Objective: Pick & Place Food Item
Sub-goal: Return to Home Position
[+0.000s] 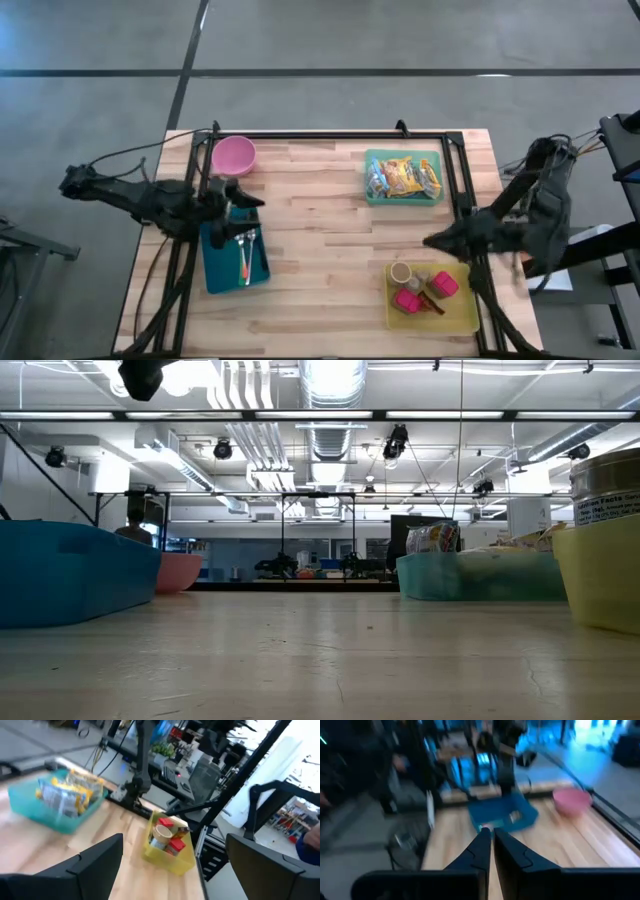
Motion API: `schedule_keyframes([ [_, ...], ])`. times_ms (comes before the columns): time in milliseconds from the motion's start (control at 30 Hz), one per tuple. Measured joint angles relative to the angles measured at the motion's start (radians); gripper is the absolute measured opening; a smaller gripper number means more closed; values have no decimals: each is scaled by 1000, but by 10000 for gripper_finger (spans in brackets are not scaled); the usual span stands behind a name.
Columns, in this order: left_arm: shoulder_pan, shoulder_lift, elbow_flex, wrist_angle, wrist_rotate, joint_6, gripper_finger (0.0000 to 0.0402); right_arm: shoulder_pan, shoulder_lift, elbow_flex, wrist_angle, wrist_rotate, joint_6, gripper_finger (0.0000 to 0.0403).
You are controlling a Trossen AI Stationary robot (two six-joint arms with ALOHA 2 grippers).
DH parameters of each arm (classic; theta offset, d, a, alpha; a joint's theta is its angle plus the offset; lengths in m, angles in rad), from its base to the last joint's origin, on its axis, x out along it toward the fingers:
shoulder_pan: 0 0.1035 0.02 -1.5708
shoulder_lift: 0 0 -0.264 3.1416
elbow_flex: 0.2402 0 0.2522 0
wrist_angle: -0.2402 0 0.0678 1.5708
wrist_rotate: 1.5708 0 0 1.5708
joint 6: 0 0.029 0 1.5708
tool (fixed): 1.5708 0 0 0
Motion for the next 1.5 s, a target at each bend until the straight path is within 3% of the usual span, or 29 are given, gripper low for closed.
schedule_keyframes([
  [233, 168, -120, -85, 31, 193, 132, 356, -78, -243, -281, 560, -116, -399, 19],
  [367, 291, -155, -195, 142, 378, 147, 356, -102, -317, -389, 649, -13, -536, 19],
  [433, 348, -175, -244, 235, 442, 165, 356, -102, -355, -430, 647, 40, -495, 19],
  [567, 459, -186, -333, 366, 494, 134, 356, -111, -392, -527, 672, 44, -299, 19],
  [667, 533, -182, -366, 380, 565, 90, 356, -130, -392, -593, 695, -3, -243, 19],
  [833, 613, -183, -372, 391, 735, 176, 356, -215, -425, -673, 774, -169, -220, 19],
  [967, 659, -183, -373, 349, 748, 199, 356, -303, -461, -726, 829, -390, -284, 19],
  [1233, 643, -183, -379, 314, 747, 191, 356, -475, -551, -832, 875, -455, -319, 19],
  [1367, 597, -183, -379, 293, 715, 231, 356, -563, -576, -938, 1037, -620, -309, 19],
  [1500, 526, -183, -385, 251, 609, 263, 356, -644, -579, -1046, 1218, -762, -303, 19],
])
